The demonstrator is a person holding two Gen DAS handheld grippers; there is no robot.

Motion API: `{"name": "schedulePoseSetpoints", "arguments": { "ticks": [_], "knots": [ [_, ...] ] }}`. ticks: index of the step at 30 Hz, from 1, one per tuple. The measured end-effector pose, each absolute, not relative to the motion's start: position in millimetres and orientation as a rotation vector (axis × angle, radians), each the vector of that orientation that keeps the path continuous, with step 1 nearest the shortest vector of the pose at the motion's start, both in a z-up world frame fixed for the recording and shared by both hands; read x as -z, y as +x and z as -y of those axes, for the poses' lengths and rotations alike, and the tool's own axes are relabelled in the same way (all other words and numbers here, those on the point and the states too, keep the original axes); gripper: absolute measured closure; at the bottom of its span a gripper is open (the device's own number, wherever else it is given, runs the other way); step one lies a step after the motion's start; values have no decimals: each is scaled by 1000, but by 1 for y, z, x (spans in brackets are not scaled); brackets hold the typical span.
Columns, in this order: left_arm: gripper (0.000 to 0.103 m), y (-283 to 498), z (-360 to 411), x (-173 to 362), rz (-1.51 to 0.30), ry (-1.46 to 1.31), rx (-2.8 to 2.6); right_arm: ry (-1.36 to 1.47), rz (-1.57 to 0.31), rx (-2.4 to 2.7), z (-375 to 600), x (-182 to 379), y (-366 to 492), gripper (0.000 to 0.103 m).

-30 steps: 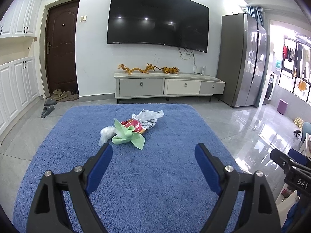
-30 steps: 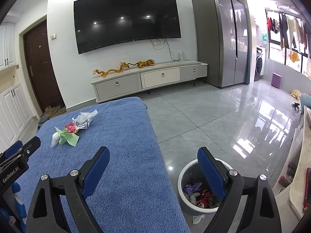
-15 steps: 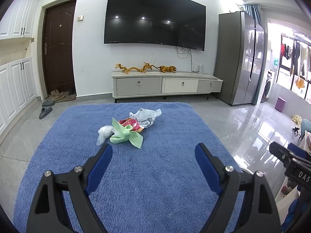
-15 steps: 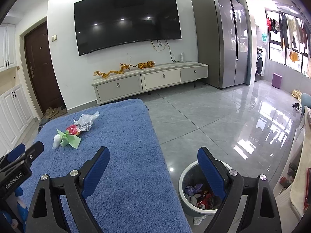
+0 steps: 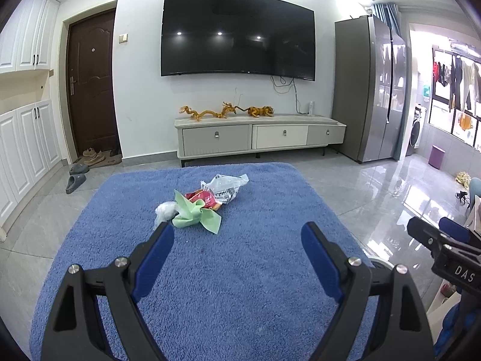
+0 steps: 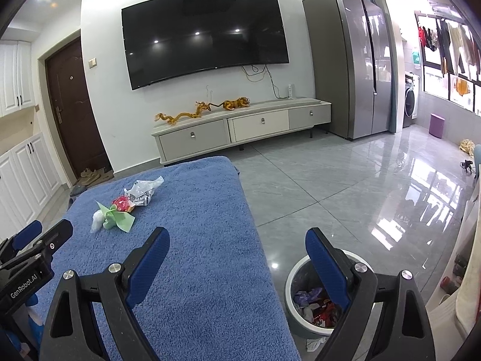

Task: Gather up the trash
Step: 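Move both tools back over the green paper and tissue on the rug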

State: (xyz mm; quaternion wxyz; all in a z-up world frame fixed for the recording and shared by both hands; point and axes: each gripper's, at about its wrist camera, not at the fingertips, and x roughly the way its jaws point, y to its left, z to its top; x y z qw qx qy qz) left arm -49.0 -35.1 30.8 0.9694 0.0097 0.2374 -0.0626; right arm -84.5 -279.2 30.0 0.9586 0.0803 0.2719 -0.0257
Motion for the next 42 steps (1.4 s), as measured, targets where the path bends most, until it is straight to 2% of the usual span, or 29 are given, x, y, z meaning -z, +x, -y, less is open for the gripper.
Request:
{"name": "schedulePoseSetpoints", "arguments": {
  "ticks": [16, 32, 41, 42],
  "knots": [
    [17, -45, 19, -18, -511, 28, 139, 152, -564, 55, 271, -33, -82, 11],
    [17, -47, -78, -10, -536, -16, -2, 132, -521, 10, 258, -49, -85, 11],
    [17, -11, -101, -2, -607, -48, 62, 132, -584, -34, 252, -35, -48, 11],
    [20, -3, -102, 0, -620, -47, 63, 131, -598, -39, 250, -32, -43, 11]
  ]
}}
